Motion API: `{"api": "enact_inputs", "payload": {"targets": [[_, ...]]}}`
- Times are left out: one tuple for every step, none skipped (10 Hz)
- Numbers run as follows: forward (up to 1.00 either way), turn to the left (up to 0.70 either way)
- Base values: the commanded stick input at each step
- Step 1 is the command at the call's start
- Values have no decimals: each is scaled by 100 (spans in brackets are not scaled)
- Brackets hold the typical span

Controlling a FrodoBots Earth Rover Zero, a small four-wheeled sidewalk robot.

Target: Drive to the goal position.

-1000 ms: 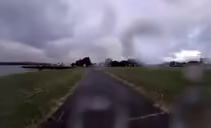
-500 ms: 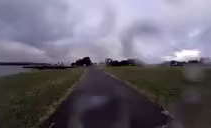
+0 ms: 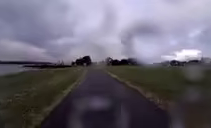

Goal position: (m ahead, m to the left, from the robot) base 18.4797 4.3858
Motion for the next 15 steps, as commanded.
{"api": "enact_inputs", "payload": {"targets": [[70, 0], [70, 0], [70, 0], [70, 0], [70, 0], [70, 0], [70, 0], [70, 0], [70, 0], [70, 0], [70, 6], [70, 12], [70, 14], [70, 14], [70, 3]]}}
